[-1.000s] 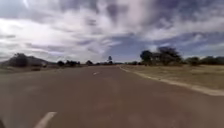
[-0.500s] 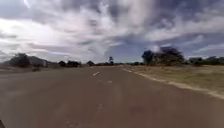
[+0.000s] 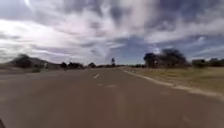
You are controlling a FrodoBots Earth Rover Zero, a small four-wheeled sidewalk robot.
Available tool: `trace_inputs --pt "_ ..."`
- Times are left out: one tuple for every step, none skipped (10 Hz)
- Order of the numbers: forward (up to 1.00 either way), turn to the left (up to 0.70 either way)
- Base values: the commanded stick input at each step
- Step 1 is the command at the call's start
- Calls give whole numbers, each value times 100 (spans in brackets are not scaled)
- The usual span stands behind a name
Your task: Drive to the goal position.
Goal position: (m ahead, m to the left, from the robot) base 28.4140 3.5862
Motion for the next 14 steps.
trace_inputs --pt "100 0" --pt "100 0" --pt "100 0" --pt "100 0" --pt "100 0" --pt "100 0" --pt "100 0" --pt "100 0" --pt "100 0" --pt "100 0" --pt "100 0" --pt "100 0" --pt "100 0" --pt "100 0"
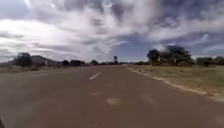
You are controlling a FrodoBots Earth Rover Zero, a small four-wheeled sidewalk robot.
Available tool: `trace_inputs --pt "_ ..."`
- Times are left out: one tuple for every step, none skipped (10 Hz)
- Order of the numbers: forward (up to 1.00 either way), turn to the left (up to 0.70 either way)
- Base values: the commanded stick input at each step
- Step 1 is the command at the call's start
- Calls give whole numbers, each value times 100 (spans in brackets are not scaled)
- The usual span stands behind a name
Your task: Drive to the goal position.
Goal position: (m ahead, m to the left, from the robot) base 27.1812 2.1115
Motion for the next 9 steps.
trace_inputs --pt "100 0" --pt "100 0" --pt "100 0" --pt "100 0" --pt "100 0" --pt "100 0" --pt "100 0" --pt "100 0" --pt "100 0"
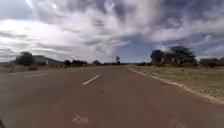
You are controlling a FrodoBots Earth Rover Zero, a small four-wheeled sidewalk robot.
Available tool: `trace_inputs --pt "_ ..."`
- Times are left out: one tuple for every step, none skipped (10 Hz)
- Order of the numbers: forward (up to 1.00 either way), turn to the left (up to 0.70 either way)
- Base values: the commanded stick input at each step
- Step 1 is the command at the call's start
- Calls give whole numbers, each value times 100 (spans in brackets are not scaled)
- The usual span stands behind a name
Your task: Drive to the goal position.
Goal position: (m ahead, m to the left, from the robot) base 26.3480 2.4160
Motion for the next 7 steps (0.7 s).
trace_inputs --pt "100 0" --pt "100 0" --pt "100 0" --pt "100 0" --pt "100 0" --pt "100 0" --pt "100 0"
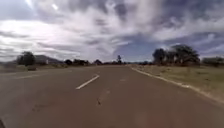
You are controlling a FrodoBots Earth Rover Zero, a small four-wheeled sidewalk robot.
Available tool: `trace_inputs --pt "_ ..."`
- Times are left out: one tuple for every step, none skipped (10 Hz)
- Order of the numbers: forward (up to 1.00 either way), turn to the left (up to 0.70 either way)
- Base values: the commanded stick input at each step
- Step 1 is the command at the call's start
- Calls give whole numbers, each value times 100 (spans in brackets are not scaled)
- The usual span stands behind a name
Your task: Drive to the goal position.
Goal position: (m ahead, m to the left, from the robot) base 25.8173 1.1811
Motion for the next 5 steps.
trace_inputs --pt "100 0" --pt "100 0" --pt "100 0" --pt "100 0" --pt "100 0"
